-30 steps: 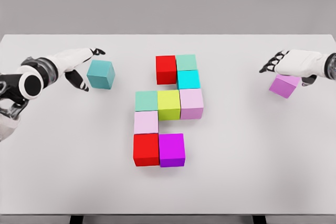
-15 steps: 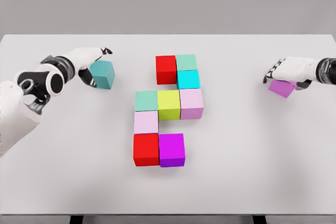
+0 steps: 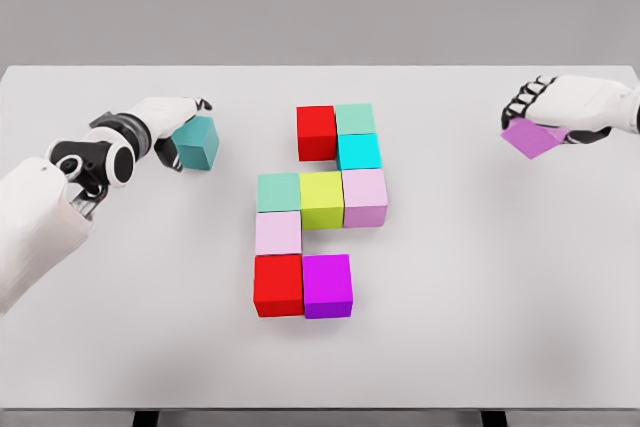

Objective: Assemble the squares on the desktop into the number 2

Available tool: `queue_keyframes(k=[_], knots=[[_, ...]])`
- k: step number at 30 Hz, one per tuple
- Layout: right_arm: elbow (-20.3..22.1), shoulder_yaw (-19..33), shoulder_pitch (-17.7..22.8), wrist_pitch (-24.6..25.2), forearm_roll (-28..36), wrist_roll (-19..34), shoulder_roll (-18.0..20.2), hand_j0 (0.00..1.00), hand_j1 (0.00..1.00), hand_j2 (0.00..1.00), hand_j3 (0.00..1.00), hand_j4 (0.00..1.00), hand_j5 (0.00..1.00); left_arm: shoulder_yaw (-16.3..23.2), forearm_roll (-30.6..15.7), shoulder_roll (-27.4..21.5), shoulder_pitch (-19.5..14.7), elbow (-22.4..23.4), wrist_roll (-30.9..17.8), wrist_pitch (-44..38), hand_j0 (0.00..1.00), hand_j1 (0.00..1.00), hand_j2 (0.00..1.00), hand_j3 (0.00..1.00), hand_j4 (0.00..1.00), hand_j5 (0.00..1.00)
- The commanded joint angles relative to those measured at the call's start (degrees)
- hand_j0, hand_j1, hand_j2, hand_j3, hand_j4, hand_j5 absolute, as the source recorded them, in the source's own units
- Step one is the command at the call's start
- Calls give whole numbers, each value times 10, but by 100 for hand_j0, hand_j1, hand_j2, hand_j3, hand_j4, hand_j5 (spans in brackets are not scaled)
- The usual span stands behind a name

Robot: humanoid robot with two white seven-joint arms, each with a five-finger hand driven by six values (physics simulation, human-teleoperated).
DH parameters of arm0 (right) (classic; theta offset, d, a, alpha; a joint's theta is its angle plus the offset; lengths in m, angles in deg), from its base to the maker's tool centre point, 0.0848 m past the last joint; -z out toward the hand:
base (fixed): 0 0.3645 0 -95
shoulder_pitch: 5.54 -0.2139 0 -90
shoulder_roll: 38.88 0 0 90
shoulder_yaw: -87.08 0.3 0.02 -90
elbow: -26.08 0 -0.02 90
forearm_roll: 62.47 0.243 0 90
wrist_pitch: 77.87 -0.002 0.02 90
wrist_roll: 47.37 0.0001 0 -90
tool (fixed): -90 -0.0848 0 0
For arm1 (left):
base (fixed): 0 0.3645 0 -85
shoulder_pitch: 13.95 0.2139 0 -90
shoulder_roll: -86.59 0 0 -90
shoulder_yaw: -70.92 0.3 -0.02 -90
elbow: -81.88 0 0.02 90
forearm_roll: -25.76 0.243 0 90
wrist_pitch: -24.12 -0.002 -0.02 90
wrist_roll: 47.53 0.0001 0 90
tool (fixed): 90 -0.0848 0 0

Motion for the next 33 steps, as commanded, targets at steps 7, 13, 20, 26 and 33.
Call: queue_keyframes(k=[7,13,20,26,33], knots=[[242,-49,56,2,64,-3,136,40,40,40,40,40,40,0,6,5,-2,18,0,4,96,96,96,96,96,96],[243,-75,47,2,66,-3,119,41,41,41,41,41,41,-1,5,9,-4,19,0,10,76,76,76,76,76,76],[243,-143,16,2,67,-3,66,41,41,41,41,41,41,-2,6,9,0,19,0,8,75,75,75,75,75,75],[243,-187,7,2,77,-3,52,41,41,41,41,41,41,-4,4,9,0,18,0,12,55,55,55,55,55,55],[243,-195,1,2,120,-3,41,41,41,41,41,41,41,-10,-1,22,-3,17,0,10,38,38,38,38,38,38]])
